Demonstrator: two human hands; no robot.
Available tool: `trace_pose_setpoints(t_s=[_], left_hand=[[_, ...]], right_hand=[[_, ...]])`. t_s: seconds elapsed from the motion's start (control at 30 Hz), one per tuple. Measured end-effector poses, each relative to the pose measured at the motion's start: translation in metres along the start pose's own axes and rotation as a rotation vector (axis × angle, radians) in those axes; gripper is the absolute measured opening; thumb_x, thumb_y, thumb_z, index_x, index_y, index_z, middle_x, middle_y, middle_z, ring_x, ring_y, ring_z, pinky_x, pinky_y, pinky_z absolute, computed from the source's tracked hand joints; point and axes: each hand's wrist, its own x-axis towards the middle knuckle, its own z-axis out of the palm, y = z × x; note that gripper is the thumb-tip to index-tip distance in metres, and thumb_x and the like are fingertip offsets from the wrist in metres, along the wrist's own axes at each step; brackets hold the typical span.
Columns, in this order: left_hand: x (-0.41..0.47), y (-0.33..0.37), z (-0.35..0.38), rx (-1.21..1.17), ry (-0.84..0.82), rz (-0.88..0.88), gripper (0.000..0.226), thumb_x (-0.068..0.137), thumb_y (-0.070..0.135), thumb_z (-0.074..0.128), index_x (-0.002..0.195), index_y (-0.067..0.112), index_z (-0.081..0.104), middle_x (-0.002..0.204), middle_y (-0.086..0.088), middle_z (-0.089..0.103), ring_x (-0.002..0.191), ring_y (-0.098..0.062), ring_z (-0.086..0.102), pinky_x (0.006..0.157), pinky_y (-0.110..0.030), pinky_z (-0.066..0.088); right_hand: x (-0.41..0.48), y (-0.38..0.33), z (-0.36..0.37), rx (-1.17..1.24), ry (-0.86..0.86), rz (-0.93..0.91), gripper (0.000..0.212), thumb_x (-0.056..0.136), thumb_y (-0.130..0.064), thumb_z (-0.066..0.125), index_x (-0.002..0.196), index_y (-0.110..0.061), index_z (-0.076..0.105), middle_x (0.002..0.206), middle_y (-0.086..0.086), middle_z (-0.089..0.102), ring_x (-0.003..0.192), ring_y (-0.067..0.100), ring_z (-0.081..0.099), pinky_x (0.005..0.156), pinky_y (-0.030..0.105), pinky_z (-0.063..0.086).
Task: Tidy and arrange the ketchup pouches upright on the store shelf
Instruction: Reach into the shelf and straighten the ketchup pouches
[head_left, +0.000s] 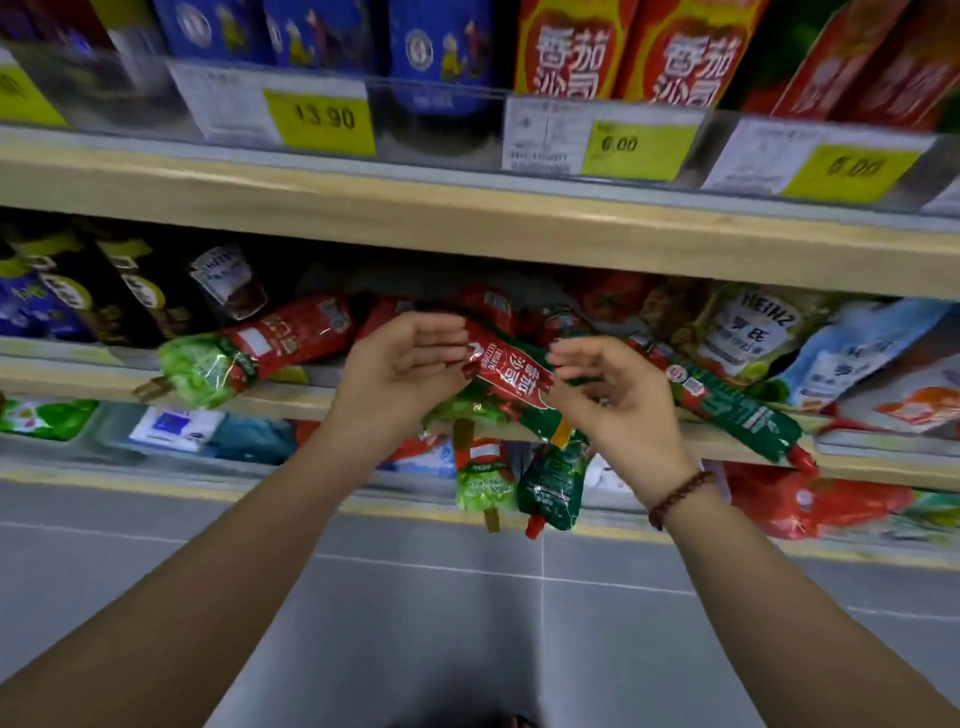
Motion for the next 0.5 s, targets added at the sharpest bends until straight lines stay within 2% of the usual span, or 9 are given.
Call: trace_pose_setpoints(t_s=[0.17,0.27,0.5], left_hand=[[0.019,-0.027,-0.012,-0.045,-0.03,0.172,0.042,0.077,-0.011,0.063,0.104,0.021,0.06,0.108,0.0,0.066,0.097,-0.008,0.067,0.08,-0.017,0.052],[0.031,-0.044,-0.022,-0.043,-0.044,0.296,0.042,0.078,-0.007,0.064,0.106,0.025,0.061,0.11,0.001,0.066,0.101,-0.01,0.066,0.072,-0.017,0.052],[0.045,-0.065,-0.029,-0.079,-0.043,0.501,0.038,0.071,0.007,0.07,0.102,0.029,0.065,0.108,0.001,0.07,0.1,-0.013,0.067,0.079,-0.017,0.052]], right_hand=[[0.025,0.022,0.005,0.027,0.034,-0.183,0.032,0.076,-0.002,0.071,0.096,-0.026,0.063,0.099,-0.003,0.068,0.092,0.009,0.064,0.08,0.021,0.052],[0.031,0.036,0.007,0.068,0.069,-0.257,0.032,0.075,-0.002,0.072,0.095,-0.026,0.064,0.099,0.0,0.068,0.092,0.011,0.065,0.079,0.019,0.052],[0.034,0.054,0.004,0.045,0.136,-0.375,0.028,0.075,-0.005,0.071,0.096,-0.023,0.065,0.1,0.0,0.069,0.09,0.007,0.066,0.077,0.016,0.052]])
